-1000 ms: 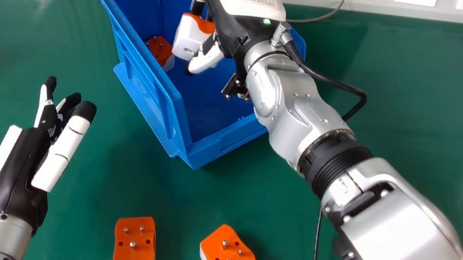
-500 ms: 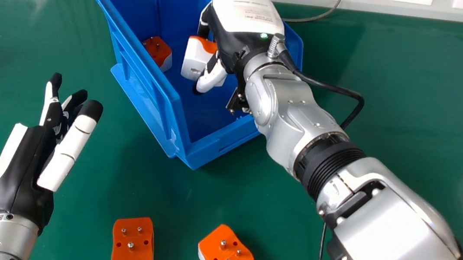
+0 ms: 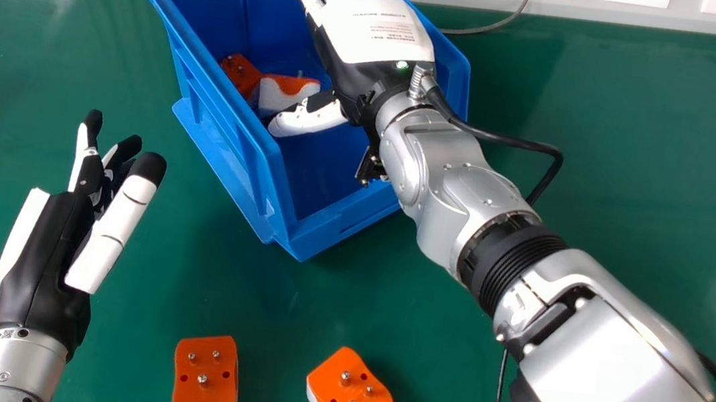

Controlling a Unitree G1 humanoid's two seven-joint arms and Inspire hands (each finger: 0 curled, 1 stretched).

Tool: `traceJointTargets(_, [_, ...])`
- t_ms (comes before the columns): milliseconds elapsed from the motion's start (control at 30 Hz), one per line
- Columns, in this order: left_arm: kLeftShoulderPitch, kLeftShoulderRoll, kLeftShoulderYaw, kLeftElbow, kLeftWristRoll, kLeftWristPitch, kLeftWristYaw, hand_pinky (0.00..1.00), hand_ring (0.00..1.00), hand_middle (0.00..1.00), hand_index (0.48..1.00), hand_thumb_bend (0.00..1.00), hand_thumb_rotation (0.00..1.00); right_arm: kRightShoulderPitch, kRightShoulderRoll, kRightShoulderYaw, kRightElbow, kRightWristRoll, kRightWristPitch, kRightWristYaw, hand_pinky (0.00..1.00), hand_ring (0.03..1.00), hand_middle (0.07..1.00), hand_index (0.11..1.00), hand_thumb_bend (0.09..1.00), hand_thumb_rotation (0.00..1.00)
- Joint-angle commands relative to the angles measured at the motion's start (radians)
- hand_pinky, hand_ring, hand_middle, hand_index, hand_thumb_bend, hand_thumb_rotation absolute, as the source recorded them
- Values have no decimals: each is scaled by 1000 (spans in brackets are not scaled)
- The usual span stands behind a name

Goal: Pick all objects and put in blue box

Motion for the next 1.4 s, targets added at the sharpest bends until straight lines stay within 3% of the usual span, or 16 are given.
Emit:
traceJointTargets(0, [-15, -2, -4, -4, 5, -7, 8, 948, 959, 969, 988, 741, 859, -16, -19, -18, -40, 11, 2, -42, 994, 997, 997, 997, 578, 664])
traceJointTargets(167, [-23, -3, -7, 4, 4, -4, 14, 949, 960, 967, 988, 764, 853, 9, -42, -70, -151, 51, 15, -65, 998, 999, 999, 999, 505, 605])
traceJointTargets(300, [-27, 1, -8, 7, 5, -2, 14, 949, 960, 966, 987, 777, 849, 117, -93, -101, -422, 40, 76, -48, 999, 1000, 1000, 1000, 450, 514])
traceJointTargets(500, [-29, 2, -7, 3, 0, 3, 11, 952, 961, 967, 987, 786, 847, 406, -212, -121, -994, -38, 155, 13, 1000, 1000, 1000, 1000, 371, 394])
traceJointTargets(767, [-32, 11, 6, 35, -8, -17, 2, 952, 959, 966, 988, 787, 846, 858, -347, -150, -1493, -85, 87, -2, 999, 1000, 1000, 1000, 347, 392])
traceJointTargets(1033, [9, 4, 10, 50, -9, -61, -6, 952, 958, 963, 988, 787, 844, 1252, -433, -173, -1740, -76, 69, 26, 968, 1000, 1000, 998, 359, 416])
traceJointTargets(1367, [64, -15, 13, 63, -11, -118, -7, 930, 949, 957, 980, 758, 821, 1474, -412, -179, -1698, -111, -22, -47, 886, 968, 990, 972, 433, 441])
